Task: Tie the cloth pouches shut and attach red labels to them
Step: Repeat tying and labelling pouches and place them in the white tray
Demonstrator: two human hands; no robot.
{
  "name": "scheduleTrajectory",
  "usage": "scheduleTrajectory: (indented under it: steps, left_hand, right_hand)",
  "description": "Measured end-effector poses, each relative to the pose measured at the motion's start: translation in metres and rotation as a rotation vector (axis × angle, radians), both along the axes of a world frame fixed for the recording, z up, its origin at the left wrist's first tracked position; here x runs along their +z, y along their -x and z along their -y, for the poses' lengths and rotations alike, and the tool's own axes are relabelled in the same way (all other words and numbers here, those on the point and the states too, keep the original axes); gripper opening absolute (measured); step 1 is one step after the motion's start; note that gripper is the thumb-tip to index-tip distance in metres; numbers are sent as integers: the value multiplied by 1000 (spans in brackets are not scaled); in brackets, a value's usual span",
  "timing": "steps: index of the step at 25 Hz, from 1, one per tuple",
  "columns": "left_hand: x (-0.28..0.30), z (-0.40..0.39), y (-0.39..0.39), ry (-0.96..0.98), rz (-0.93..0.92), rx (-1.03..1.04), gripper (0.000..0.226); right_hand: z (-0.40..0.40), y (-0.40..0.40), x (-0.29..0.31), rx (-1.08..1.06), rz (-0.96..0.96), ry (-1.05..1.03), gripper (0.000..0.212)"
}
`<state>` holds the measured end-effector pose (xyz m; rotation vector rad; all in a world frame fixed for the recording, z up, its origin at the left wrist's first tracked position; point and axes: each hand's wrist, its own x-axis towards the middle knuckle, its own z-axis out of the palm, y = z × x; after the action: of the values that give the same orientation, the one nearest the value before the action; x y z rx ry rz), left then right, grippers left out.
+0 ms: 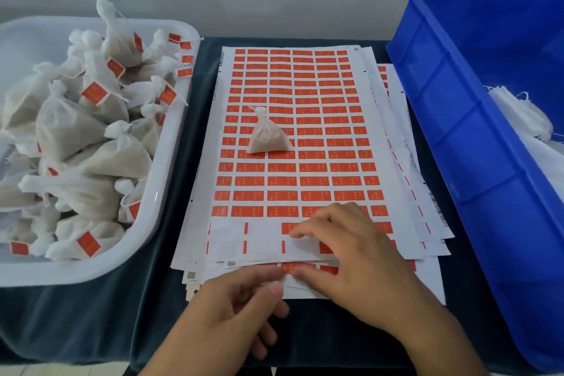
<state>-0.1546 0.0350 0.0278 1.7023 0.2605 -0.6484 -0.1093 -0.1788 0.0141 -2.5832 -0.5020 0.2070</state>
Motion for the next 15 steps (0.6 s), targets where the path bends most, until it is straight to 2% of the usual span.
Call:
scheduleTrajectory:
  steps: [2,5,8,11,14,15]
  left_hand:
    - [0,0,-1,27,-17,28,20]
    - [0,2,0,137,-59,49,20]
    - [-3,3,-1,286,-119,106,35]
    - [-8,6,-4,362,-146,181,49]
    - [-5,14,-12,390,-63,176,60]
    - [-4,18,-17,393,-28,186,57]
  right_hand:
    - [-2,-1,-1,63,56,41,42]
    - [-3,-2,-3,44,170,45,28]
    - [-4,-1,-4,21,236,-17,14]
    - [-6,-1,-3,-34,283,-82,17]
    - [-7,0,-4,-40,339,-121,18]
    - [-8,1,-5,-24,355,-133,18]
